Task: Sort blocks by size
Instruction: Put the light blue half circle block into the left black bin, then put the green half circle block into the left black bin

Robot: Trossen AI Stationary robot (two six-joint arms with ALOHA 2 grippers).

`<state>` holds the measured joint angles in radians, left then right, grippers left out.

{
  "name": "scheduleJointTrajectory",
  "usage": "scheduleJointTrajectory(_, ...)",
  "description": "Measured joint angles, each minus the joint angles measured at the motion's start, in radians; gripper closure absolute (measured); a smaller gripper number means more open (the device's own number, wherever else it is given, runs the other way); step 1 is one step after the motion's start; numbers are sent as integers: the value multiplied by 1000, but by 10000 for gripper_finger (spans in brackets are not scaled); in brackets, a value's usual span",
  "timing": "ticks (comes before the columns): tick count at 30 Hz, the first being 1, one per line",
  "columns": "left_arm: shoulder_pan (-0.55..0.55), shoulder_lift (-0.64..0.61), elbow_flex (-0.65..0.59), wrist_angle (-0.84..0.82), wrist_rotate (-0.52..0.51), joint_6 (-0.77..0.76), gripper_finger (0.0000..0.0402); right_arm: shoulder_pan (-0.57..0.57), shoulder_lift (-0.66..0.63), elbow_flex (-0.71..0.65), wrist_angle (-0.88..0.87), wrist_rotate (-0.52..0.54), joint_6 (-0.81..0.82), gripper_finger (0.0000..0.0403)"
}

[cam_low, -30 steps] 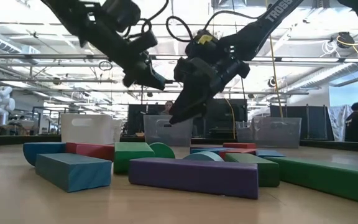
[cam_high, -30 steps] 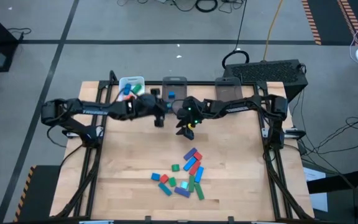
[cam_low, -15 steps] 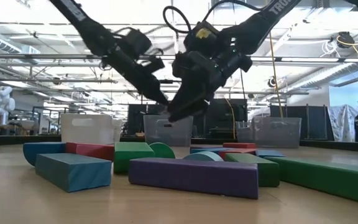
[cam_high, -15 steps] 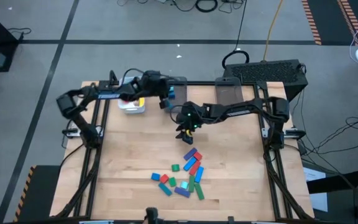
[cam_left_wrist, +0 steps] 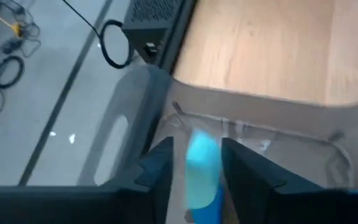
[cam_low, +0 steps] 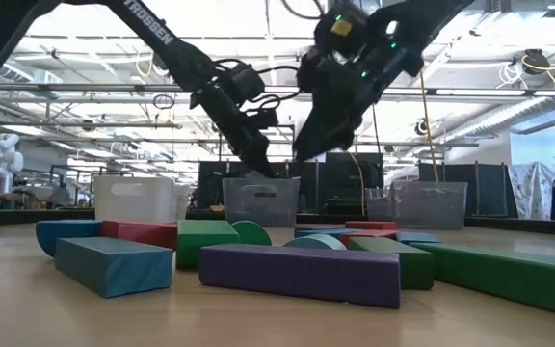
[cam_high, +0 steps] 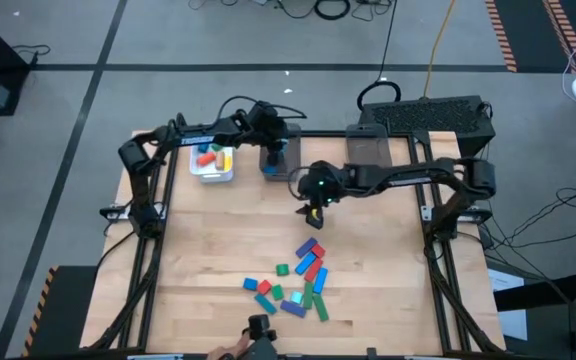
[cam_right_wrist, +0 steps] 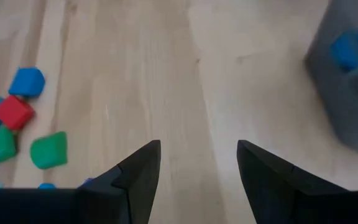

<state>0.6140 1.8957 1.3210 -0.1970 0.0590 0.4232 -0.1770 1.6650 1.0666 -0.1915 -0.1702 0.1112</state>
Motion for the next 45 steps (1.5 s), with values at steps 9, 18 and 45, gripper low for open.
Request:
scheduleJointTrajectory(9,1,15,23,-2,-14,-25,215,0,-164,-106,36,101,-2,203)
scheduleJointTrajectory(18,-36,-31,24,-106,-21,-22,215,15,-195,-223,72,93,12,203)
scheduleJointTrajectory(45,-536,-466,-397,-188,-124,-404,214,328,206,-177,571,87,-105,169)
